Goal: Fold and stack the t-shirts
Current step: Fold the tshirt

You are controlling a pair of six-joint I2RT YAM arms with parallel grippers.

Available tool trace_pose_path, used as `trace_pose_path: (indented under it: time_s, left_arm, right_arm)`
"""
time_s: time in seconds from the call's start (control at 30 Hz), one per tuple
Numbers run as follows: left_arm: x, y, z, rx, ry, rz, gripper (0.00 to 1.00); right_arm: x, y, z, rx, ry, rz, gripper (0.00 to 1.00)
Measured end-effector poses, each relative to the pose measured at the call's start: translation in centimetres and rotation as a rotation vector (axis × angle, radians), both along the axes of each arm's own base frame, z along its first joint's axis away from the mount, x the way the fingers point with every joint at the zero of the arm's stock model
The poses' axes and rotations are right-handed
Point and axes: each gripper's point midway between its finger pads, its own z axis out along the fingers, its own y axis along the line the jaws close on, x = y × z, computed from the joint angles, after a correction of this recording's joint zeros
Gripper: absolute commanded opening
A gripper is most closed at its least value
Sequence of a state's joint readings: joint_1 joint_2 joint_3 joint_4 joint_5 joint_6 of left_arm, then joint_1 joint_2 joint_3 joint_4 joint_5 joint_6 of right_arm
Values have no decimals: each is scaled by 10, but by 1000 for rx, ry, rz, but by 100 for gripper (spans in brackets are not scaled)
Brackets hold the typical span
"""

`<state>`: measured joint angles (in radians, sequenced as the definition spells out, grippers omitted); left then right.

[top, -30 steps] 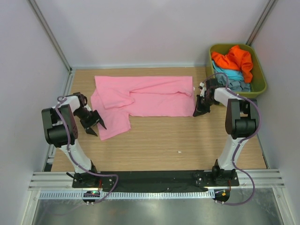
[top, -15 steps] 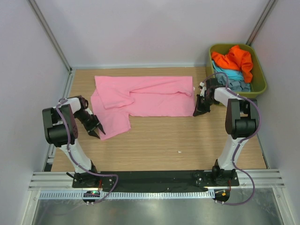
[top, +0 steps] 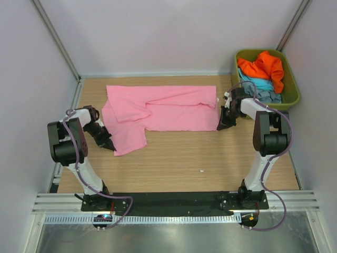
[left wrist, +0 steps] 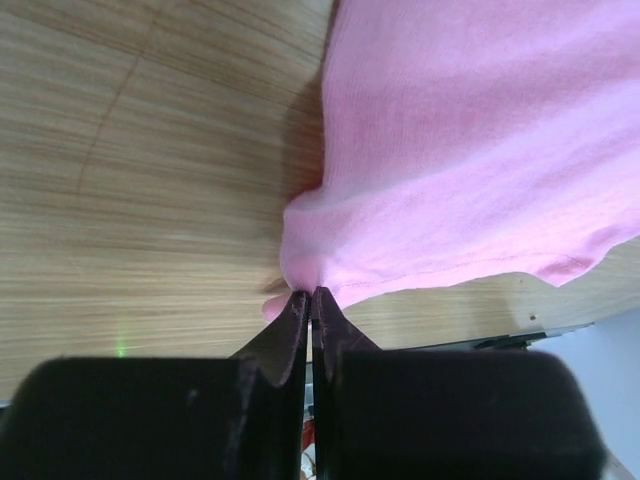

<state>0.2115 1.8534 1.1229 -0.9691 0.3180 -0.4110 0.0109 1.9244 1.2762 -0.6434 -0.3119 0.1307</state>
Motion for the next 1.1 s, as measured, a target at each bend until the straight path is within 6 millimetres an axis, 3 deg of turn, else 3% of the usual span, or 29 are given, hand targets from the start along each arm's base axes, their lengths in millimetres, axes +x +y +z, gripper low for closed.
trace_pose_path:
  time_s: [0.23,0.37,0.63,0.83,0.93,1.1]
  left_arm:
    - [2,-4,21,-22,-76,-25,0]
    - [11,-6,39,-47,-138,-62,0]
    - [80,3,89,-35,-372,-126,0]
    - [122,10,102,-34,-450,-139,0]
    - [139,13,103,-31,-471,-140,0]
    - [165,15,108,-20,-518,-154,0]
  right_arm:
    - [9,-4,8,-2,-28,-9,1]
    - [12,-8,23,-2,-62,-20,1]
    - [43,-6,77,6,-210,-14,1]
    - [74,-6,112,9,-324,-12,1]
    - [92,-6,119,13,-358,-10,1]
    - [112,-6,106,14,-349,-9,1]
